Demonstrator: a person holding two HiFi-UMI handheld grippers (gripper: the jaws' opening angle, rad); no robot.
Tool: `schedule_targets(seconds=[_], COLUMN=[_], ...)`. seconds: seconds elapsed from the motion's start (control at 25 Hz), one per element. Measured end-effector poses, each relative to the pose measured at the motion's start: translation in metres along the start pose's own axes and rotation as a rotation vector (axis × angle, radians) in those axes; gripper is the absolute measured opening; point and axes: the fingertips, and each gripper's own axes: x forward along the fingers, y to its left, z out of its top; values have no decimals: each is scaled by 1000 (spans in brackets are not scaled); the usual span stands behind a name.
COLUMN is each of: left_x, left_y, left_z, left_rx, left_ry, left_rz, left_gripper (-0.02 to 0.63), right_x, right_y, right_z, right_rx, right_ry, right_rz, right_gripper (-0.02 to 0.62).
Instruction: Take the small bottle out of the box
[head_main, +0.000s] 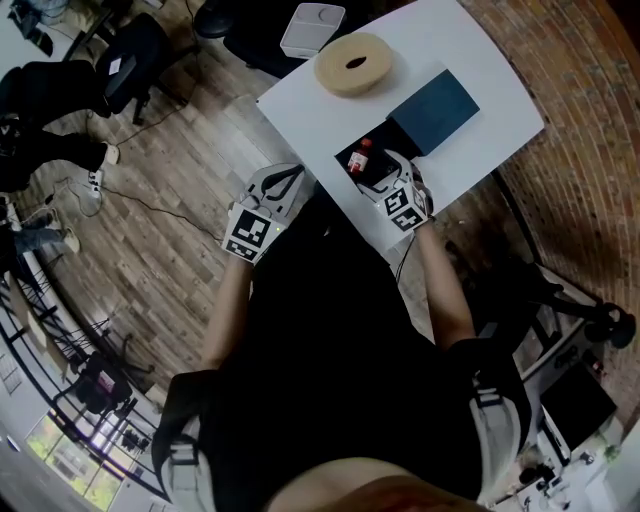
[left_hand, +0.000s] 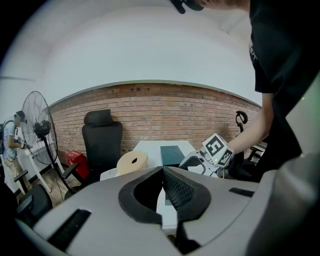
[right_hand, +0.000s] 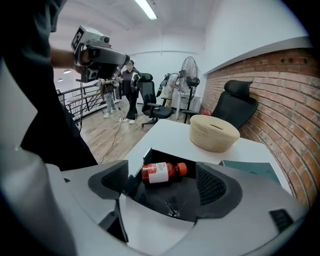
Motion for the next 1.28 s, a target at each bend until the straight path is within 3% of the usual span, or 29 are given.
schedule_targets(seconds=[0.56, 0.76, 1.28], left_x=[4, 6, 9], left_y=[23, 28, 46], left_z=[-12, -13, -16], left_rx=[-14, -19, -24], left_ry=[26, 31, 41], left_rz=[14, 14, 10], left_gripper=[20, 20, 20], right_x=[40, 47, 70], right_y=[-2, -3, -6], right_z=[-10, -16, -20], right_rx=[-41, -52, -74], right_ry=[75, 110, 173], right_rz=[96, 113, 147], right_gripper=[431, 462, 465])
